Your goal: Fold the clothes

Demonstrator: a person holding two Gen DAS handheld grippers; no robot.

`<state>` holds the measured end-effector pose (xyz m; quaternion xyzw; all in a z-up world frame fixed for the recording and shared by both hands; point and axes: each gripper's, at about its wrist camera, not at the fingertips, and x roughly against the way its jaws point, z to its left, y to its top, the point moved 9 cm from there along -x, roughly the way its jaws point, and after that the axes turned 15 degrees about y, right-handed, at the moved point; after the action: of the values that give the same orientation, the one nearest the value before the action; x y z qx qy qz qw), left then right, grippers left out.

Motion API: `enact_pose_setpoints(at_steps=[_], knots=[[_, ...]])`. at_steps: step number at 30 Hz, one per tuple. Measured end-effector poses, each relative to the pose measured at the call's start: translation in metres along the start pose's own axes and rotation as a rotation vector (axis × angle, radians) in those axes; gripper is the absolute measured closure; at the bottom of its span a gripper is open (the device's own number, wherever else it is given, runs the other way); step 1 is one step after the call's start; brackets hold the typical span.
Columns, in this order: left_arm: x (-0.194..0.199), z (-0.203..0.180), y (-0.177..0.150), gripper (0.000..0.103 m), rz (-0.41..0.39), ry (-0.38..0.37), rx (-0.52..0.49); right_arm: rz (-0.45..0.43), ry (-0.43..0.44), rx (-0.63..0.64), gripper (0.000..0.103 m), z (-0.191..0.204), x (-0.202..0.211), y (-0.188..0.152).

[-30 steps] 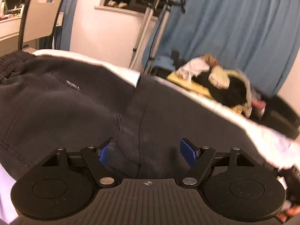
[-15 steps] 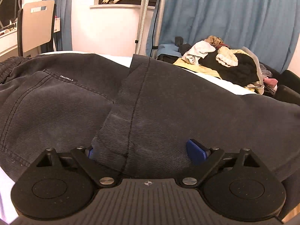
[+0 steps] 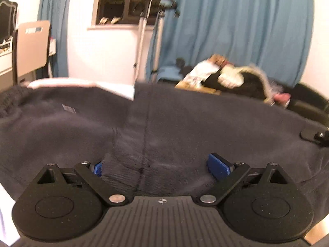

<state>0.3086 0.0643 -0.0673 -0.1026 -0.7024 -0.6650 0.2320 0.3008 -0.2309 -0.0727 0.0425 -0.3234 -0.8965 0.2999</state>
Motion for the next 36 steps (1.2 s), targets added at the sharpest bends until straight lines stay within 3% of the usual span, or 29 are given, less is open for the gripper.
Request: enact_pose_setpoints(at_steps=[2, 5, 9, 16, 20, 24, 31, 36], knots=[[0.011, 0.009, 0.018, 0.007, -0.053, 0.022, 0.069, -0.019, -0.013, 0.034, 0.079, 0.008, 0.026, 0.014], [0.008, -0.009, 0.020, 0.007, -0.005, -0.023, 0.094, -0.068, -0.038, 0.054, 0.079, 0.008, 0.071, 0.033], [0.005, -0.107, -0.026, 0.006, 0.054, -0.082, -0.177, -0.129, -0.080, 0.088, 0.079, 0.012, 0.149, 0.048], [0.059, -0.250, -0.104, 0.006, 0.114, -0.259, -0.199, -0.314, -0.261, 0.213, 0.079, 0.012, 0.298, 0.074], [0.086, -0.285, -0.111, 0.008, 0.068, -0.300, -0.251, -0.326, -0.358, 0.286, 0.079, 0.017, 0.321, 0.084], [0.112, -0.249, -0.077, 0.008, 0.032, -0.345, -0.236, -0.313, -0.365, 0.352, 0.077, 0.036, 0.298, 0.089], [0.129, -0.110, -0.015, 0.007, -0.045, -0.208, -0.111, -0.297, -0.340, 0.484, 0.073, 0.103, 0.201, 0.075], [0.114, -0.027, 0.012, 0.006, -0.081, -0.192, 0.098, -0.251, -0.320, 0.624, 0.072, 0.156, 0.109, 0.041]])
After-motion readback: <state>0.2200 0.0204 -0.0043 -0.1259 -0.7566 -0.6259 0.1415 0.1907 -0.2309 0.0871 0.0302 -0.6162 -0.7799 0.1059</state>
